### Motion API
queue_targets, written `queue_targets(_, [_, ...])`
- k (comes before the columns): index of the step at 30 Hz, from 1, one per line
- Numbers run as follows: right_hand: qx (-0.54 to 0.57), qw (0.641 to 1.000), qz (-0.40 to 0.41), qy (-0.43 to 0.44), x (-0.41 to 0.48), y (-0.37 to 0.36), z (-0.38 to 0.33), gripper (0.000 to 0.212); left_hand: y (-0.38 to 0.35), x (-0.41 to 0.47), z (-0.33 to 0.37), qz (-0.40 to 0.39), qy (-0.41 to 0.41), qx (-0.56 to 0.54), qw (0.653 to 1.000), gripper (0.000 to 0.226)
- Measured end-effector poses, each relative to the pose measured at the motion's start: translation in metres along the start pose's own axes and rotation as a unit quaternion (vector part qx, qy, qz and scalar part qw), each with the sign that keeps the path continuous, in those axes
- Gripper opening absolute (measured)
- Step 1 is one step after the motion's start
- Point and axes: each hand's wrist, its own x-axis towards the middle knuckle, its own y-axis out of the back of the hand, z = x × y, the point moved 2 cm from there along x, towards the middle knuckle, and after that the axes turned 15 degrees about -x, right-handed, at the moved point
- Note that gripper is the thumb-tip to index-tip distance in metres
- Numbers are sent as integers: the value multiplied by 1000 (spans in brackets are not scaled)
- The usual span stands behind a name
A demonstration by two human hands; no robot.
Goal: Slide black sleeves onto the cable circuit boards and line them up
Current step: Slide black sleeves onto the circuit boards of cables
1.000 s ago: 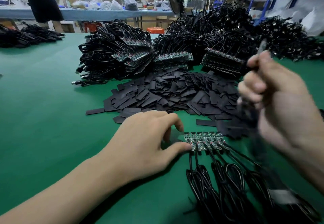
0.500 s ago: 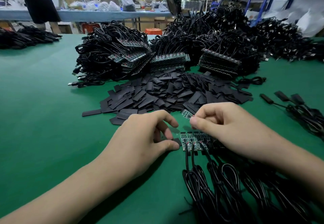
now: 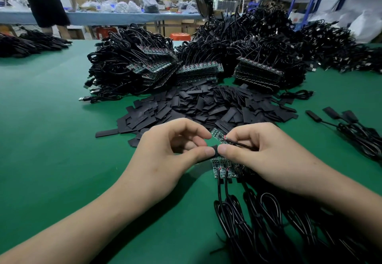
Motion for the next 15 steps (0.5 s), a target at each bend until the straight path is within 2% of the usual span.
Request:
queue_targets(5, [33, 999, -4, -5, -1, 0, 2, 25, -2, -2, 1, 9, -30, 22, 999, 18])
queue_targets(10, [72, 997, -16, -7, -1, -2, 4, 39, -1, -1, 2, 21, -11, -55, 998, 20])
queue_targets(13, [91, 995, -33, 2, -1, -4, 5, 30, -2, -1, 1, 11, -12, -57, 998, 18])
queue_targets(15, [94, 995, -26, 5, 0, -4, 6, 25, -3, -2, 2, 13, -42, -23, 999, 19])
